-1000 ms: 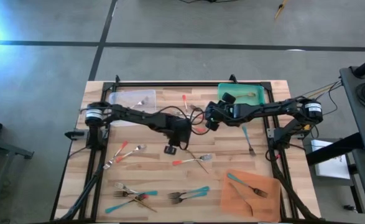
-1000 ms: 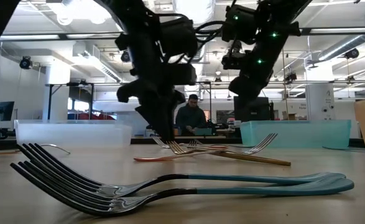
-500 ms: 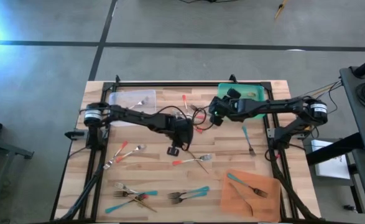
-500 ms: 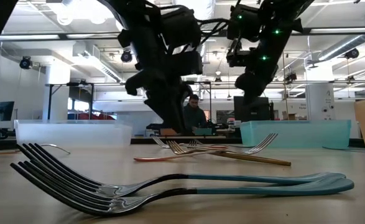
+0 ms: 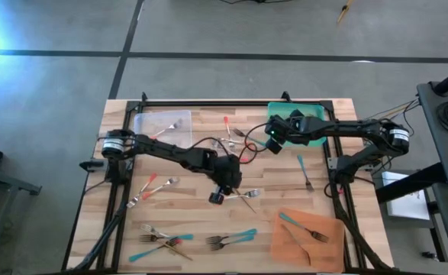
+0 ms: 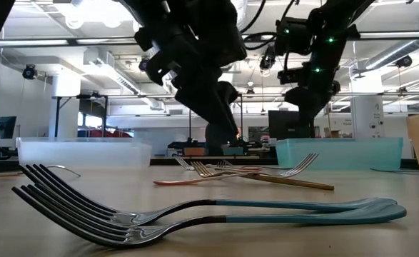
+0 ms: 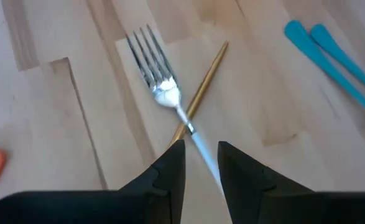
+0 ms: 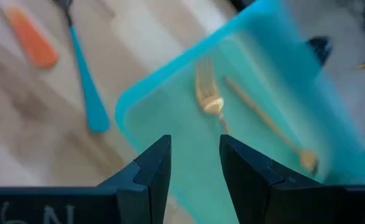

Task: Sort silverware by color (type)
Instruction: Put the orange fork into the white bin

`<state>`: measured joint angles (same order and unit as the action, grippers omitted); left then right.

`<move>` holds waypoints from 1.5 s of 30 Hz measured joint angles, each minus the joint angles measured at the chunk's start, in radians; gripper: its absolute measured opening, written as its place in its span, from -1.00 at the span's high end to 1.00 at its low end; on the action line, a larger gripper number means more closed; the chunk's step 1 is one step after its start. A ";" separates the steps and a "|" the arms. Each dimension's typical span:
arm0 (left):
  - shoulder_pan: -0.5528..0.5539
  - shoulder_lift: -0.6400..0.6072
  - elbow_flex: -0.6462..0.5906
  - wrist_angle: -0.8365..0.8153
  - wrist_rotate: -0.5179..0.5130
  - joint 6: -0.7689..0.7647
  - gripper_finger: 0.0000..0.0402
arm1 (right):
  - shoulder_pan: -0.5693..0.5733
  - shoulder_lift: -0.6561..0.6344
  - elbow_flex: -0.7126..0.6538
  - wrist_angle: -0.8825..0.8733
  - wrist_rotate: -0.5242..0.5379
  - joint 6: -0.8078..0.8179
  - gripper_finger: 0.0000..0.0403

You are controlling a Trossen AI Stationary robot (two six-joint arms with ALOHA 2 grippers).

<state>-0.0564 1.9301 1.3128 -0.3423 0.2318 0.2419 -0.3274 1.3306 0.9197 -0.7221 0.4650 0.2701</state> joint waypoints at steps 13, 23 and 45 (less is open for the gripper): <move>-0.064 0.001 -0.003 0.051 -0.169 -0.364 0.61 | 0.011 -0.002 -0.024 -0.015 -0.022 -0.001 0.37; -0.101 0.004 -0.031 0.075 -0.235 -0.461 0.61 | 0.011 -0.001 -0.024 0.003 -0.021 -0.113 0.37; -0.139 0.133 -0.029 0.083 -0.381 -0.564 0.72 | 0.011 0.001 -0.024 0.020 -0.022 -0.114 0.37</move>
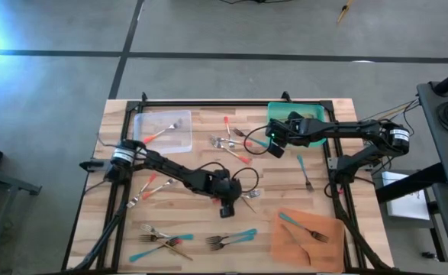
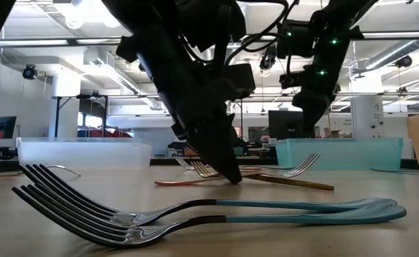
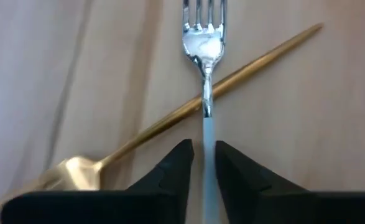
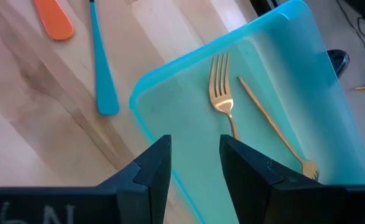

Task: Sort silverware by color (type)
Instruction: Put the orange fork into the white bin

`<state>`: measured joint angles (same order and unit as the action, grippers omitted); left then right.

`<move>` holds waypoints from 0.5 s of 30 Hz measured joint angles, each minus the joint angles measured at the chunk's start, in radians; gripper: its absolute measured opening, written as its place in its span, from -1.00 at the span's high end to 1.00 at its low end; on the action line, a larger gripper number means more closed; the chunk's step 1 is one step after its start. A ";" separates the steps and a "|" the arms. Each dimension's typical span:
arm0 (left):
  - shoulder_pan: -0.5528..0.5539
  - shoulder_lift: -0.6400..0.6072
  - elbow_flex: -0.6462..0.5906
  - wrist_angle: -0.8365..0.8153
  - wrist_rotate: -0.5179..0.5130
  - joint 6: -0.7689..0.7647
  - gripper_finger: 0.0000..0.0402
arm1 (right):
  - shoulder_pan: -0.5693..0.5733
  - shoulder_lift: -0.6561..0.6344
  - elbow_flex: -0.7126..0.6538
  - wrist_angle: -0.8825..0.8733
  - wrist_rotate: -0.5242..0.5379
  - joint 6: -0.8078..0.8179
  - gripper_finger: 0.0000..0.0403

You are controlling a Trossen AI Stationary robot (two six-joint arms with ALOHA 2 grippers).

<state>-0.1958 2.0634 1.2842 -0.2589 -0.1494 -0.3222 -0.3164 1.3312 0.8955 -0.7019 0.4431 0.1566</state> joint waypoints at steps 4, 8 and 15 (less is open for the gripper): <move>-0.007 -0.019 -0.002 -0.054 -0.023 -0.035 0.96 | 0.000 0.000 0.000 0.005 0.000 0.000 0.37; -0.023 -0.035 -0.002 -0.074 -0.023 -0.027 0.98 | 0.000 0.000 0.000 0.006 0.000 0.000 0.37; -0.040 -0.115 0.032 -0.119 -0.104 -0.018 1.00 | 0.000 0.000 0.000 0.010 -0.001 0.000 0.37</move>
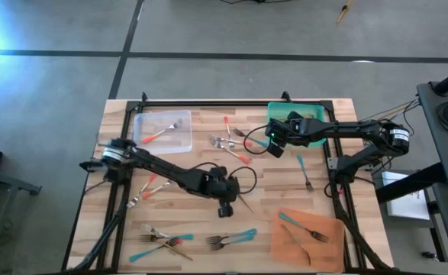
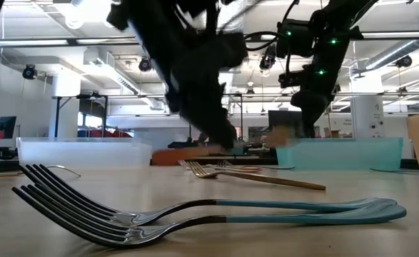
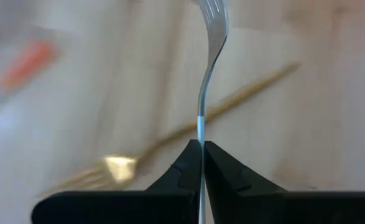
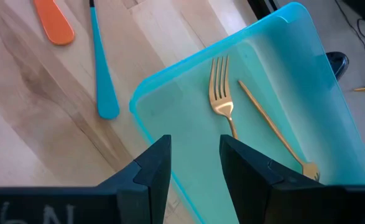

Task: Sort silverware by color (type)
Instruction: Put the orange fork into the white bin

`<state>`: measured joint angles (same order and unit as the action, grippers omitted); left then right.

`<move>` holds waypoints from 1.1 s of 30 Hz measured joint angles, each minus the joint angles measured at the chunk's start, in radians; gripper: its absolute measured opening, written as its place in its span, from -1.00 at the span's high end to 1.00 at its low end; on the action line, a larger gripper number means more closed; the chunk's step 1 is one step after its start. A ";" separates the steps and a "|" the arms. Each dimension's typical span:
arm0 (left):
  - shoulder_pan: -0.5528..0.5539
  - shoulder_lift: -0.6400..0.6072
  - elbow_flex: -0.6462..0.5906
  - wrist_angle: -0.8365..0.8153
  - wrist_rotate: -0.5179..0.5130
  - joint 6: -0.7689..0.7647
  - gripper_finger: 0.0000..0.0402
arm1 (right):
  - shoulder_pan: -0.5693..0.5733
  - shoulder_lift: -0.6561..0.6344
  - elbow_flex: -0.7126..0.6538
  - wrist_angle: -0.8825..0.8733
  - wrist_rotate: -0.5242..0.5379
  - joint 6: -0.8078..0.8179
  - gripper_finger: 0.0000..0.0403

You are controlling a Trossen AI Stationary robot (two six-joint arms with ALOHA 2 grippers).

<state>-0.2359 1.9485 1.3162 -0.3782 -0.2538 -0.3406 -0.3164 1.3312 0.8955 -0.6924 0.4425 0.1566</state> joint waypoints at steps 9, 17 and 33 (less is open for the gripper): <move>0.004 -0.264 -0.030 -0.533 -0.410 -0.126 1.00 | 0.000 0.000 0.000 0.003 -0.001 0.000 0.37; 0.159 -0.543 -0.244 -0.766 -0.525 -0.245 1.00 | 0.000 0.000 0.000 0.006 0.000 0.000 0.37; 0.546 -0.828 -0.573 -0.518 -0.412 -0.114 1.00 | 0.000 0.000 0.000 0.026 0.000 0.000 0.37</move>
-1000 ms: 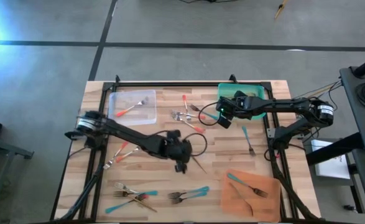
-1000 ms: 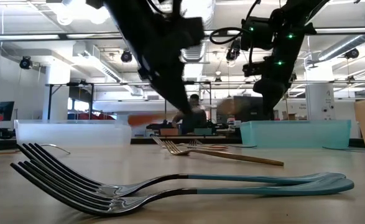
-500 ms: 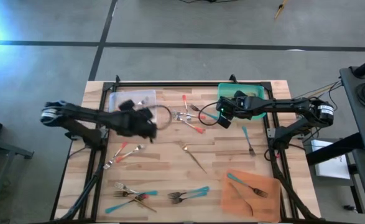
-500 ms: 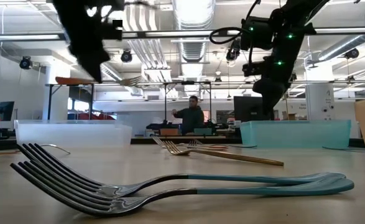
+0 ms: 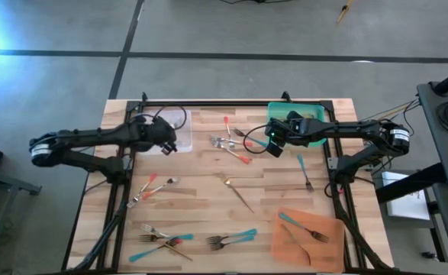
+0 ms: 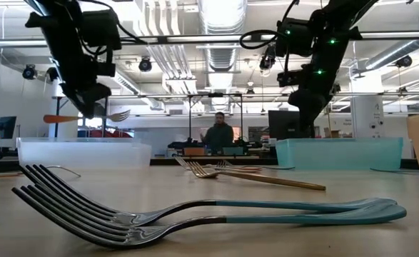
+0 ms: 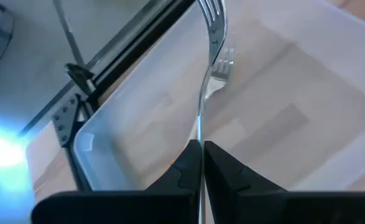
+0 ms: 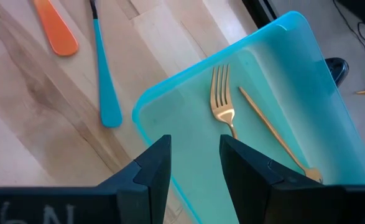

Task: Sort silverware by color (type)
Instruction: Put the orange fork into the white bin, then put the golden fork into the green bin

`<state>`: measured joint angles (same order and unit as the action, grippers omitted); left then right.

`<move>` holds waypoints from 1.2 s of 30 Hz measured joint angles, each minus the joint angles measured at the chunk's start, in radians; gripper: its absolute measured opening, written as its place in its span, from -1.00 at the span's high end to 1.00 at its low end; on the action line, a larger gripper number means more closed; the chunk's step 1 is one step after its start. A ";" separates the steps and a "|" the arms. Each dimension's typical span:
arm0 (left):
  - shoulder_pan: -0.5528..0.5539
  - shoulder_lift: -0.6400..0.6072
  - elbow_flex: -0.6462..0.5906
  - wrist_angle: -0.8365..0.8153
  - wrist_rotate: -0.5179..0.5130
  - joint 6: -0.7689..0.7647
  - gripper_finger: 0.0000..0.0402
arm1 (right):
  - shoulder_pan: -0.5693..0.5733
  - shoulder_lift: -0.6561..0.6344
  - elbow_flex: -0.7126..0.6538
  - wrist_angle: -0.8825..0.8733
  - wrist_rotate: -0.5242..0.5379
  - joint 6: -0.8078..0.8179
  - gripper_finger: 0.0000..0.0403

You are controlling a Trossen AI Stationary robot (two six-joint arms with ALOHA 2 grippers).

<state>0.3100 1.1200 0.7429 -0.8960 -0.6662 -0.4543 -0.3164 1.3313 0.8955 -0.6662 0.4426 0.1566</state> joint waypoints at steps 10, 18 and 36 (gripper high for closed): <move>0.088 0.034 0.002 0.005 -0.015 0.034 0.90 | 0.000 0.000 0.000 0.002 0.000 0.000 0.37; 0.086 0.090 0.043 0.049 0.068 0.003 0.90 | 0.000 0.000 0.000 0.003 0.000 0.000 0.37; -0.248 0.461 0.268 0.539 0.606 0.377 0.90 | 0.000 0.000 0.000 0.006 0.000 0.000 0.37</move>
<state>0.0618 1.5815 1.0111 -0.3574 -0.0605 -0.0776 -0.3167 1.3314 0.8955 -0.6599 0.4427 0.1566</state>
